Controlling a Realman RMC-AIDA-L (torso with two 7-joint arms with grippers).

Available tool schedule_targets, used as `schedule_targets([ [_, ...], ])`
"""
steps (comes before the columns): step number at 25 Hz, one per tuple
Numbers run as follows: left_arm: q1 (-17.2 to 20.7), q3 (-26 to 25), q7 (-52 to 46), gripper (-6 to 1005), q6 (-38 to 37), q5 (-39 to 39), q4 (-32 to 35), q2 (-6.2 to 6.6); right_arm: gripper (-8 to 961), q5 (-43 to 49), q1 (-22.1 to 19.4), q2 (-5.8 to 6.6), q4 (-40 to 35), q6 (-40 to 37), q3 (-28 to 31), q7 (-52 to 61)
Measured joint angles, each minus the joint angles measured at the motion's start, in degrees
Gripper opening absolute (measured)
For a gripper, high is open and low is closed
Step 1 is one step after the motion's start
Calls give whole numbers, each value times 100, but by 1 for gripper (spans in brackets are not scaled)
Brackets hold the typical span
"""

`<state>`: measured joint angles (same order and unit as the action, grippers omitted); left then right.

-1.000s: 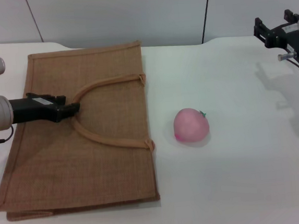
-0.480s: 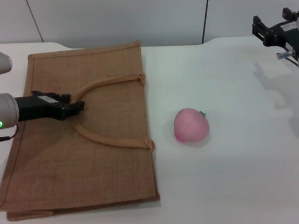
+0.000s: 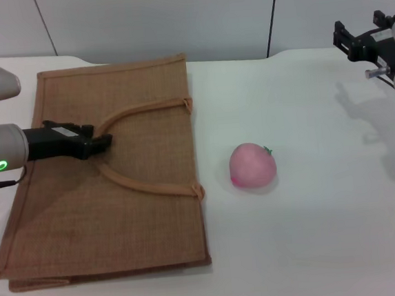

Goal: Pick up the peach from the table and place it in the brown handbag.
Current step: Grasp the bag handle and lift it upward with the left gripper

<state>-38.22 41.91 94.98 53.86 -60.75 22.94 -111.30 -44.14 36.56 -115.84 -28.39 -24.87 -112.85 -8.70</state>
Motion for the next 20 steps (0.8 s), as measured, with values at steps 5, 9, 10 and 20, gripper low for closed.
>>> schedule_targets([
  [5,-38,0,5,434,-177,97,0,-58,717,1,6,0,0,0,0,0],
  [9,-71,-2,11,428,-317,196,0,-121,712,0,13,0,0,10,0,0],
  [10,-79,-14,9,426,-362,208,0,-142,711,-1,15,0,0,28,0,0],
  [20,-91,-59,11,193,-525,168,171,-294,700,4,40,8,-9,125,0,0],
])
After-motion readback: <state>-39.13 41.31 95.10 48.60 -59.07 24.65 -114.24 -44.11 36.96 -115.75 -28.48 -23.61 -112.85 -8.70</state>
